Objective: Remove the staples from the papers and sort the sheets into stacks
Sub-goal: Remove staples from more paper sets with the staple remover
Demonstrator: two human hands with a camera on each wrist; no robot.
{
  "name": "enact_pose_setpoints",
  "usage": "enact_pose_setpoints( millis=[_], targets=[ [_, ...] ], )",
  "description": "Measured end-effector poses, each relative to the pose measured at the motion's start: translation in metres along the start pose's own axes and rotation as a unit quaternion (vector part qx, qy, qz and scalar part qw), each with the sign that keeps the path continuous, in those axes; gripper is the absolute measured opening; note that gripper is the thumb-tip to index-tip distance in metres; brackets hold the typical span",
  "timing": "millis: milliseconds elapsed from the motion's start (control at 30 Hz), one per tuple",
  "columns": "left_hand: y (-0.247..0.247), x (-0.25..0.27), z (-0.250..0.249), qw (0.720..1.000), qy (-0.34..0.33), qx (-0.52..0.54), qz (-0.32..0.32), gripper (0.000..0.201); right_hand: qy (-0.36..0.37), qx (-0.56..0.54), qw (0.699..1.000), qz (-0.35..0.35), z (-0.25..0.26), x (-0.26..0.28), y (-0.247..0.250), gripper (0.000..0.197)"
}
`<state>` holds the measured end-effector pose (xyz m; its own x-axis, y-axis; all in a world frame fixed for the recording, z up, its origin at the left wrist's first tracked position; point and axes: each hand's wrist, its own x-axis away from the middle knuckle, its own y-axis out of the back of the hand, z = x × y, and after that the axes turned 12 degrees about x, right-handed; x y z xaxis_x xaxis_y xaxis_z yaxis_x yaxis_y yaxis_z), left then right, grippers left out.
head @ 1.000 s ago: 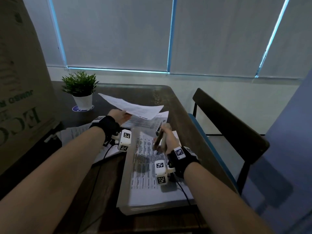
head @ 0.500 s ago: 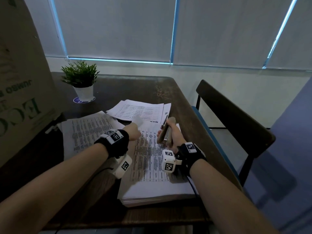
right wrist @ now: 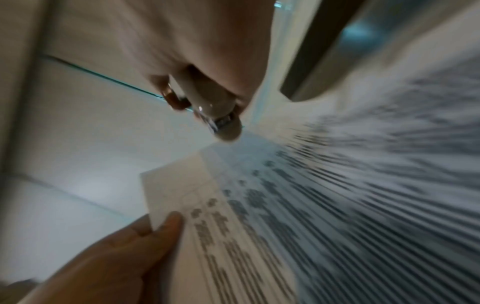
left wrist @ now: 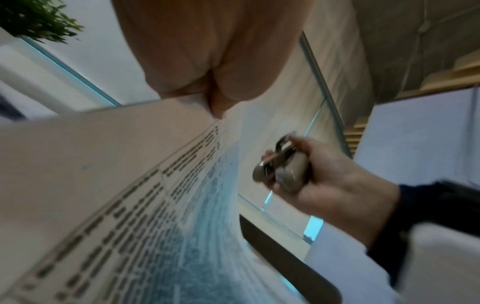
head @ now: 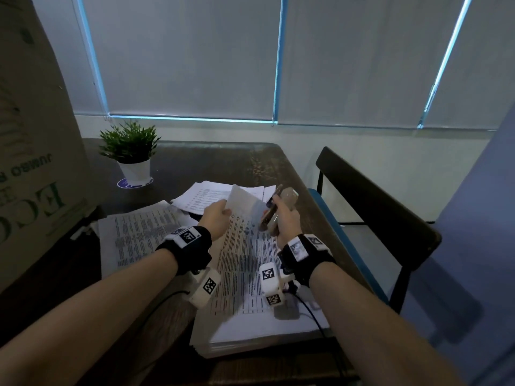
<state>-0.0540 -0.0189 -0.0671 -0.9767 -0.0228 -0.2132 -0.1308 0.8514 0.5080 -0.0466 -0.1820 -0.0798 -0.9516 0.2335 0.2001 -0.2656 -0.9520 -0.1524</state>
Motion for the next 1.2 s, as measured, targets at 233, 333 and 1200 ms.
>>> enact_pose_setpoints(
  millis=[233,333,1200],
  targets=[
    [0.006,0.017,-0.049,0.994,-0.112,0.010,0.003,0.024,0.306,0.055,0.951,0.003,0.092,0.023,-0.016,0.052],
    [0.009,0.024,-0.070,0.989,-0.141,0.045,0.010,0.033,0.332,0.079,0.940,0.016,0.105,0.030,-0.025,0.046],
    [0.004,0.049,-0.102,0.976,-0.176,0.126,-0.023,0.041,0.374,0.068,0.922,-0.076,0.136,0.064,-0.042,0.045]
  ],
)
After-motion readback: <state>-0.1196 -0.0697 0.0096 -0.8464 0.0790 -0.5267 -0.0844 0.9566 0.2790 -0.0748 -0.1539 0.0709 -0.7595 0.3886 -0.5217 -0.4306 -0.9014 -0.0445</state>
